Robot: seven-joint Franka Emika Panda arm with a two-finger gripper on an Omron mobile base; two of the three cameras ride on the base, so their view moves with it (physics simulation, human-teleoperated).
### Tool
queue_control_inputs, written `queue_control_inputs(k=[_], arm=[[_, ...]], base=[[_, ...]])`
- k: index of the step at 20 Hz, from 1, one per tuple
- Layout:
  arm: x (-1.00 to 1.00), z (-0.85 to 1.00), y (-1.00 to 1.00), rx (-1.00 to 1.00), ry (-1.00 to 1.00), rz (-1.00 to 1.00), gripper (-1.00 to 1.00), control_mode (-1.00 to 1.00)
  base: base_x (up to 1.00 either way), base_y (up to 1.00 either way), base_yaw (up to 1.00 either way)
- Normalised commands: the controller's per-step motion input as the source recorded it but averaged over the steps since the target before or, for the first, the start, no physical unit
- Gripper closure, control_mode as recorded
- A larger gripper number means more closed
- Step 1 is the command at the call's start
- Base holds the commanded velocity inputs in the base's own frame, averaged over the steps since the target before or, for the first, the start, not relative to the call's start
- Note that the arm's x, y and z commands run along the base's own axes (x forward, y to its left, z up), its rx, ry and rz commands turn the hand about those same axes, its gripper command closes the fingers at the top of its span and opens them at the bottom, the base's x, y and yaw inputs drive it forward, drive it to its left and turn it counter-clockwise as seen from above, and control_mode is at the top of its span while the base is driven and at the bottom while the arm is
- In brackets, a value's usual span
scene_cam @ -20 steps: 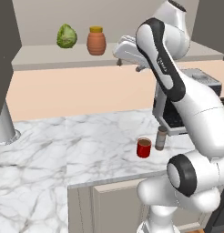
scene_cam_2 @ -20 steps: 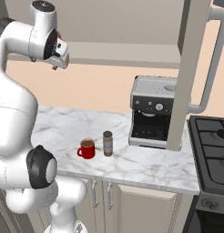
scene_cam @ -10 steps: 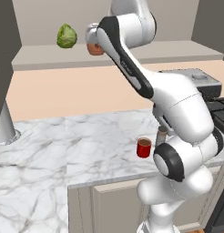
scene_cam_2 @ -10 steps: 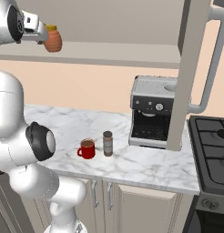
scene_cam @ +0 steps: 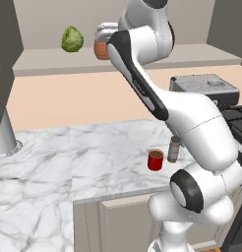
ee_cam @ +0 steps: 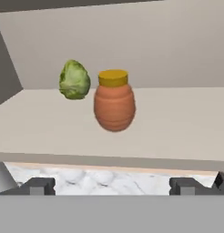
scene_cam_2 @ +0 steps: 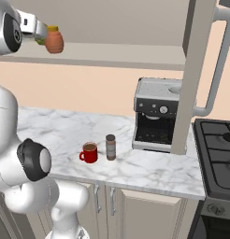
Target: Pick the cinnamon and honey bottle from the cabinet and place them next to the mug.
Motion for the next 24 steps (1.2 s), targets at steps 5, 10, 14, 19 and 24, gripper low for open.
queue_control_inputs(k=[5,10,14,19,24], arm=[[0.01,0.22,-0.17,0.06,-0.02,0.0,-1.0,-1.0],[0.34,0.3,0.0,0.0,0.25,0.02,-1.0,-1.0],[0.33,0.06,0.0,0.0,0.2,0.02,-1.0,-1.0],[0.15,0.0,0.03,0.0,-0.02,0.0,-1.0,-1.0],[0.04,-0.08,0.13,-0.04,-0.15,0.0,-1.0,-1.0]], base=[[0.0,0.0,0.0],[0.0,0.0,0.0],[0.0,0.0,0.0],[0.0,0.0,0.0],[0.0,0.0,0.0]])
